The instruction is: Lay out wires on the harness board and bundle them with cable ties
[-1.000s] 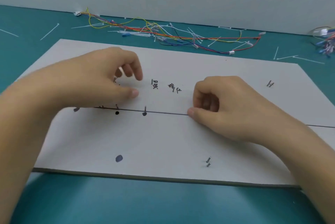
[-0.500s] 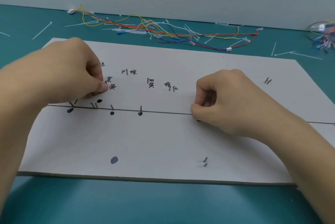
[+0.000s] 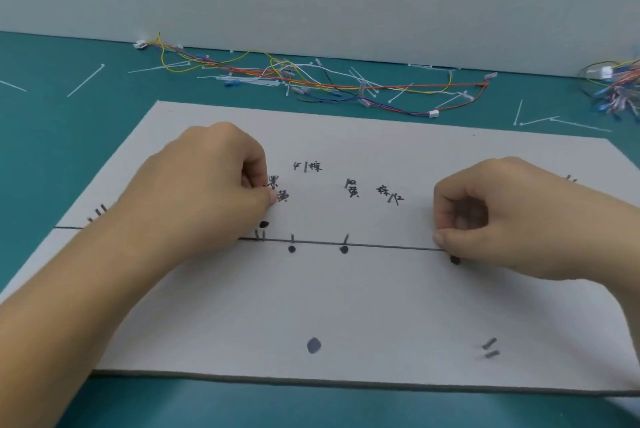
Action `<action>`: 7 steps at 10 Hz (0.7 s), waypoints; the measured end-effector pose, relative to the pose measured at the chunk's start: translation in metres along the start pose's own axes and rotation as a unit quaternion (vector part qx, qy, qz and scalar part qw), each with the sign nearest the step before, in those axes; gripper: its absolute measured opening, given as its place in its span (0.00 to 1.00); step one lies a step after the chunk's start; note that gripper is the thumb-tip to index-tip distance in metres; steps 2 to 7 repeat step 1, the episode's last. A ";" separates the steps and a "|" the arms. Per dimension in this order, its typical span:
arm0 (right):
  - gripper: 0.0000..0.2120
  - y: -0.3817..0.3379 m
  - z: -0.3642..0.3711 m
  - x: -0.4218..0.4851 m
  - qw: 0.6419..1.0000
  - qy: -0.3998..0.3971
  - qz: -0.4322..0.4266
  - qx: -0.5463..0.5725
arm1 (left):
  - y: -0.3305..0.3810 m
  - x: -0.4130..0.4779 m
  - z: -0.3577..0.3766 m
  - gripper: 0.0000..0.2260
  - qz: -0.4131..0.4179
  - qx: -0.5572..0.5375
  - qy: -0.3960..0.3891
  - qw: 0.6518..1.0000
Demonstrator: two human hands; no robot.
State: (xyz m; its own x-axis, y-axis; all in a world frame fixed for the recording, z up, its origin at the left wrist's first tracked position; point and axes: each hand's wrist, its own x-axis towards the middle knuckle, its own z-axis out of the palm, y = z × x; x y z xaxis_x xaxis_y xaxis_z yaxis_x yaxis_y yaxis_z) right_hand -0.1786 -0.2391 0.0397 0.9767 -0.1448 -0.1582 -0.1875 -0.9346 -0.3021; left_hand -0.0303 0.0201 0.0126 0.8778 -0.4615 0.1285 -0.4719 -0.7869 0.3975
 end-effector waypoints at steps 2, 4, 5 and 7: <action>0.03 -0.005 0.007 0.003 0.998 0.061 -0.032 0.003 | 0.005 -0.002 0.003 0.05 -0.001 -0.009 0.019 1.000; 0.03 -0.005 0.007 0.003 0.998 0.061 -0.032 0.003 | 0.005 -0.002 0.003 0.05 -0.001 -0.009 0.019 1.000; 0.03 -0.005 0.007 0.003 0.998 0.061 -0.032 0.003 | 0.005 -0.002 0.003 0.05 -0.001 -0.009 0.019 1.000; 0.03 -0.005 0.007 0.003 0.998 0.061 -0.032 0.003 | 0.005 -0.002 0.003 0.05 -0.001 -0.009 0.019 1.000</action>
